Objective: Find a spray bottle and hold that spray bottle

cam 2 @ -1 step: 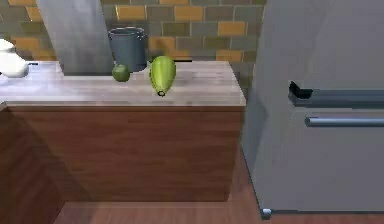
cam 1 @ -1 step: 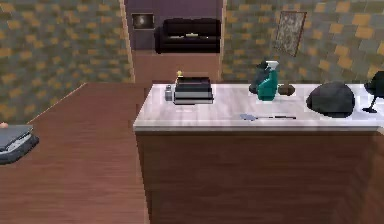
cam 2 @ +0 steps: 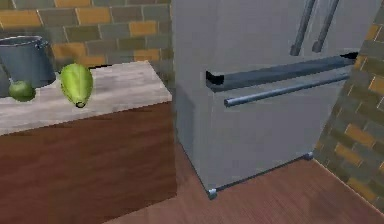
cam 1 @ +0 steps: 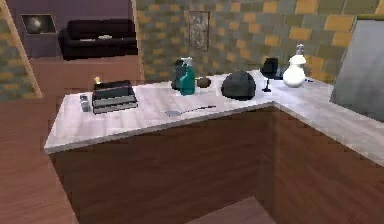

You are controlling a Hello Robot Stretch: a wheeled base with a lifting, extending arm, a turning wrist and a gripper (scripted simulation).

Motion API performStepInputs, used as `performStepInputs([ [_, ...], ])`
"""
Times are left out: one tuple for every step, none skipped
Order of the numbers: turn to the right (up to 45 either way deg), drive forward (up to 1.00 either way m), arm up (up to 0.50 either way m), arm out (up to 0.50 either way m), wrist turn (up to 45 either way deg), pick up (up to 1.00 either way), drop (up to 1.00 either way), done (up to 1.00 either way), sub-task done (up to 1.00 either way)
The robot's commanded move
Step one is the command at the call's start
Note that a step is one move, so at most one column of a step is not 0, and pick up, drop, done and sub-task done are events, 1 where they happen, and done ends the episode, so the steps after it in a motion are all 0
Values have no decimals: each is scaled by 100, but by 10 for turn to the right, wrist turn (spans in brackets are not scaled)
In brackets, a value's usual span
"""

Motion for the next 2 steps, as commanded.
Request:
performStepInputs([
  [30, 0, 0, 0, 0, 0, 0, 0, 0],
  [0, 30, 0, 0, 0, 0, 0, 0, 0],
])
